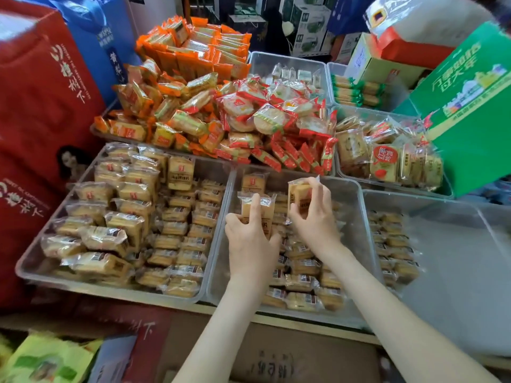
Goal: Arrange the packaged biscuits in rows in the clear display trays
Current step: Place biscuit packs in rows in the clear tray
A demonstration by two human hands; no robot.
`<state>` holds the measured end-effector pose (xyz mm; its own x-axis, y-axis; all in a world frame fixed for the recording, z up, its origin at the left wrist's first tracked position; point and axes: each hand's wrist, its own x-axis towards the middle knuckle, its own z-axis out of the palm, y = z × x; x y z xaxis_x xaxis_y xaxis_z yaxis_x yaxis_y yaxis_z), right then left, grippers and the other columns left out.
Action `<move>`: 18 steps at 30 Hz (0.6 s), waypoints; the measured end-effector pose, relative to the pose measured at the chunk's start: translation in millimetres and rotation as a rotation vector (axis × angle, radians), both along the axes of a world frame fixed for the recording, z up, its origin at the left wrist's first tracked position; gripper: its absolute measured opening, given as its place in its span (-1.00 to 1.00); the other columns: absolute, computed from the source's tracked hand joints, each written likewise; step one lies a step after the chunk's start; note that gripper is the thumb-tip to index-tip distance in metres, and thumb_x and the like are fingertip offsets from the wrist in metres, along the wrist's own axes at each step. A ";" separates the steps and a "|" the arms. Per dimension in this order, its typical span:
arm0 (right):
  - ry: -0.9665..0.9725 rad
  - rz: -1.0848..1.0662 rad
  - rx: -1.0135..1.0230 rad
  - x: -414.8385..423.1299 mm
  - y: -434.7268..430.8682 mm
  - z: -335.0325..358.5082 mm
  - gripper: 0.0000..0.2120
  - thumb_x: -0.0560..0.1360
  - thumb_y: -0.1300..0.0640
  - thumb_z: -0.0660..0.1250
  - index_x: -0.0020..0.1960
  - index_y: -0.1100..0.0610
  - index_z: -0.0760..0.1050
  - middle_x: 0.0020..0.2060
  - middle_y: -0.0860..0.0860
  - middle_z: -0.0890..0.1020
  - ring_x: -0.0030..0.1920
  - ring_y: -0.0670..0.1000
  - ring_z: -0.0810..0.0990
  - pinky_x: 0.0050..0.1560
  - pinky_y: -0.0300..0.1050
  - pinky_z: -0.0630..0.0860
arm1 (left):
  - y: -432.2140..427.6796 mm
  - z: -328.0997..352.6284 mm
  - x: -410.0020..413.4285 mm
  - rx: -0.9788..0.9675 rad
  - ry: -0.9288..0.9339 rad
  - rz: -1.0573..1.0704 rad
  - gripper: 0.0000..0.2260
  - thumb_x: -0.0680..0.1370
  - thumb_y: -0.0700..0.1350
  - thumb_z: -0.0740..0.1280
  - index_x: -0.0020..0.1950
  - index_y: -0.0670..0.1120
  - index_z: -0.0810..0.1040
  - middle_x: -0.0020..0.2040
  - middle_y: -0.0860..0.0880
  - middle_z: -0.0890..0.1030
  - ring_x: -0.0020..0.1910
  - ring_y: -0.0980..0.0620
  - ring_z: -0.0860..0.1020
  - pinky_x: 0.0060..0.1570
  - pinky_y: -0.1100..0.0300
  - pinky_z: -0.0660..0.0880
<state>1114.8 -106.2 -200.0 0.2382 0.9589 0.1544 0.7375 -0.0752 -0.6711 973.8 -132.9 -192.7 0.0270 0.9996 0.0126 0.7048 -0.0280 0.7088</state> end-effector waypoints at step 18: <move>1.000 0.090 -0.040 166.5 -246.5 91.0 -0.53 0.63 0.32 0.10 0.32 -0.19 0.37 0.12 0.01 0.60 0.08 -0.04 0.58 0.01 -0.14 0.55 | -164.9 88.2 174.0 0.232 -0.178 -0.376 -0.28 0.43 -0.20 0.46 0.53 0.08 0.26 0.22 -0.07 0.24 0.16 -0.17 0.39 0.14 0.00 0.49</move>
<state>1281.3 -352.8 -109.0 0.1669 0.9798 -0.1101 -0.1600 -0.0832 -0.9836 1147.8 -297.8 -104.4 0.3639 0.8909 0.2718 0.4833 -0.4300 0.7626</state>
